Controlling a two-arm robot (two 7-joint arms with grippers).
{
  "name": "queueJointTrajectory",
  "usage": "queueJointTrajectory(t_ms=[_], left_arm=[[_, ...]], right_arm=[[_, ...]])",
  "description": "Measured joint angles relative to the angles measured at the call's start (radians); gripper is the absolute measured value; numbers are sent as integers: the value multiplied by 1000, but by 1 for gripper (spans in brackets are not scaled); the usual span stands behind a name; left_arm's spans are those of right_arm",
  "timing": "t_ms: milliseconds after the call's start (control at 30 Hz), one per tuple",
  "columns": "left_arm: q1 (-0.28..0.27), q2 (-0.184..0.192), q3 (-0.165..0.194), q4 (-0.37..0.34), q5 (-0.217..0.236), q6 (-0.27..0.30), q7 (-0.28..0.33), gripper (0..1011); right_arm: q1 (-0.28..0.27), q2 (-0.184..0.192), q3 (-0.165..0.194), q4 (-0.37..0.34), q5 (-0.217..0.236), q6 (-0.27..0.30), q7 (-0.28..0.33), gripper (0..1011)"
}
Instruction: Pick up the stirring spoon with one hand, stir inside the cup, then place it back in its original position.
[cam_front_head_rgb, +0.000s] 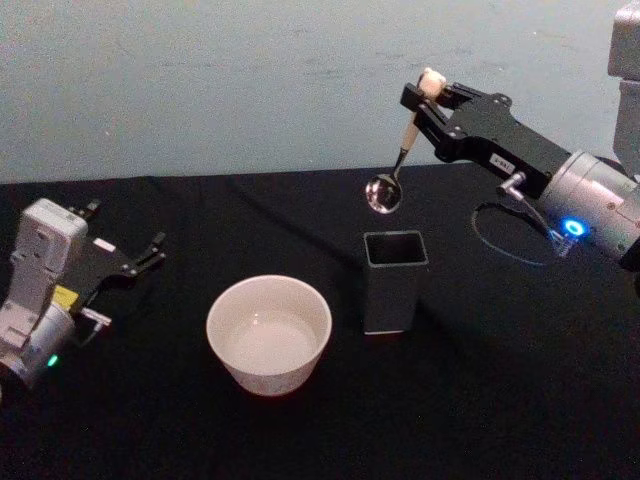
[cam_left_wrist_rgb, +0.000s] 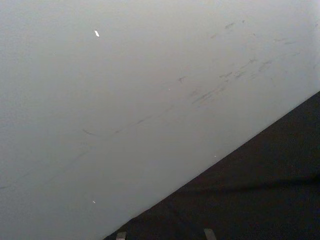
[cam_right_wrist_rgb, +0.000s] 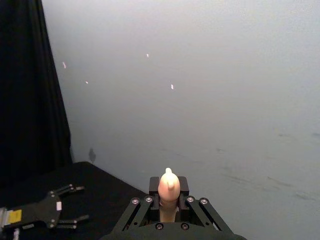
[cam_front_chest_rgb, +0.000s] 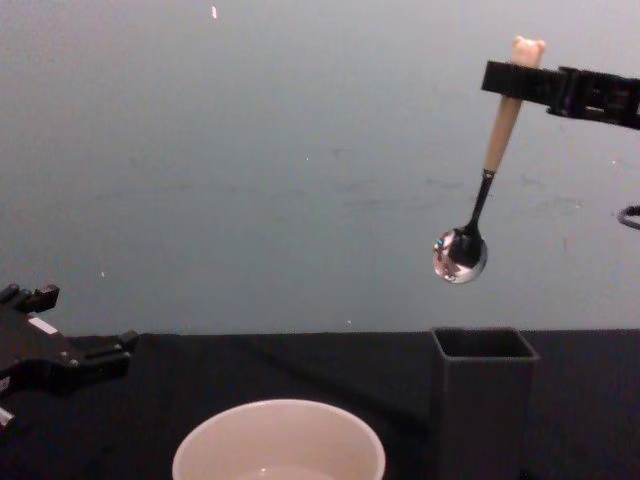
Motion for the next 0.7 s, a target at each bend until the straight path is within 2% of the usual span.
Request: queueJointTrajectory(t_ms=[200,700], left_arm=[[0,0,0,0,0,0,0,1001],[0,0,0,0,0,0,0,1001]], right_arm=[[13,-8,-22,3,9,0,11,210],[34,-15,-111,-6,36,6,62,210]])
